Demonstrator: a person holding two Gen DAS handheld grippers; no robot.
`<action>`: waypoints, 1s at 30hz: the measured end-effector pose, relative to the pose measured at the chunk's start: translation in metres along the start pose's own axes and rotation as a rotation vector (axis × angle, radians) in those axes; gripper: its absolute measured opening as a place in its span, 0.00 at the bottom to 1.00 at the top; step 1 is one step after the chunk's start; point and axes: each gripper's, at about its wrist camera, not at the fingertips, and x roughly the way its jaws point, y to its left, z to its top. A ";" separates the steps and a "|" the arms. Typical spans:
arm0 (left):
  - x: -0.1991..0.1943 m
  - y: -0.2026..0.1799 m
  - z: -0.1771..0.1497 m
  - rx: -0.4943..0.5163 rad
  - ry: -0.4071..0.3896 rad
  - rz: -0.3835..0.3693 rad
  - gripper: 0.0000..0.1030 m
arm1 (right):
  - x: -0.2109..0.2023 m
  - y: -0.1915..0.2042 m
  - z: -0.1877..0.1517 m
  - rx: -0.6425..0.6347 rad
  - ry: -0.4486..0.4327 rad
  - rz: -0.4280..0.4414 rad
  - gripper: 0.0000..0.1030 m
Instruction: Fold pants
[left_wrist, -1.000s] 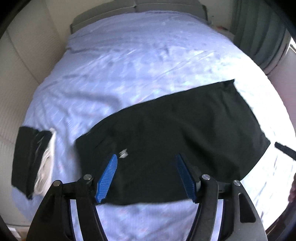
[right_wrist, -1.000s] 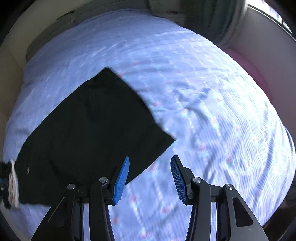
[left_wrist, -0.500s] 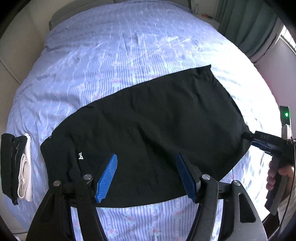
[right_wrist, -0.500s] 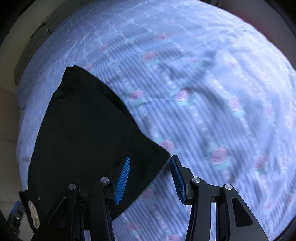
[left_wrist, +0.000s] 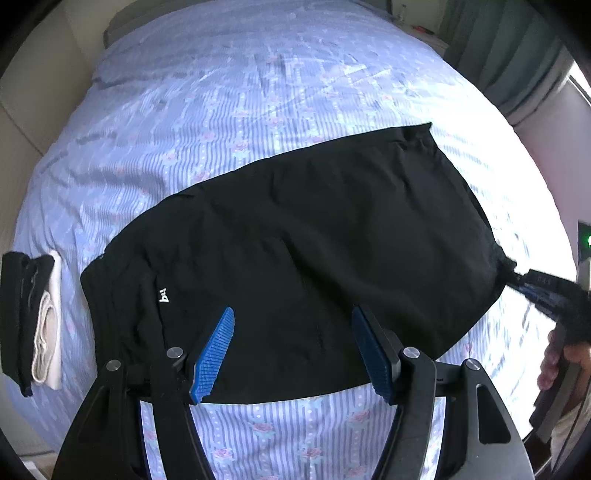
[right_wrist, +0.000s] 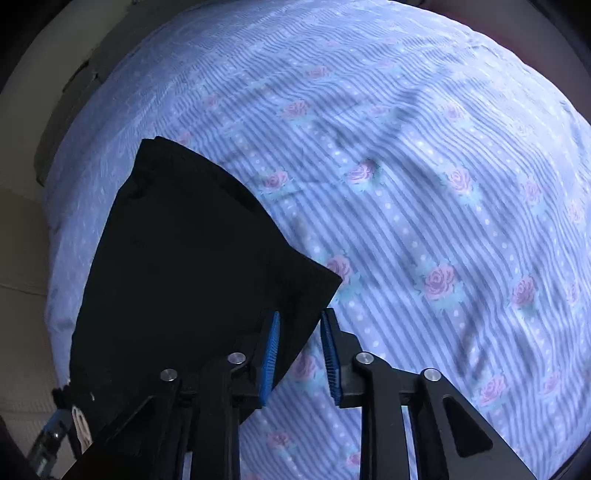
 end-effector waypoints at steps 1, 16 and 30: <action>-0.001 -0.002 -0.001 0.008 -0.002 -0.001 0.64 | -0.003 0.002 0.000 -0.006 -0.010 0.000 0.09; 0.002 0.000 -0.006 -0.010 0.018 0.001 0.64 | -0.009 0.022 -0.009 -0.122 -0.004 0.051 0.08; 0.003 -0.017 0.002 0.042 -0.008 -0.014 0.64 | -0.045 -0.004 0.007 -0.087 -0.144 -0.086 0.40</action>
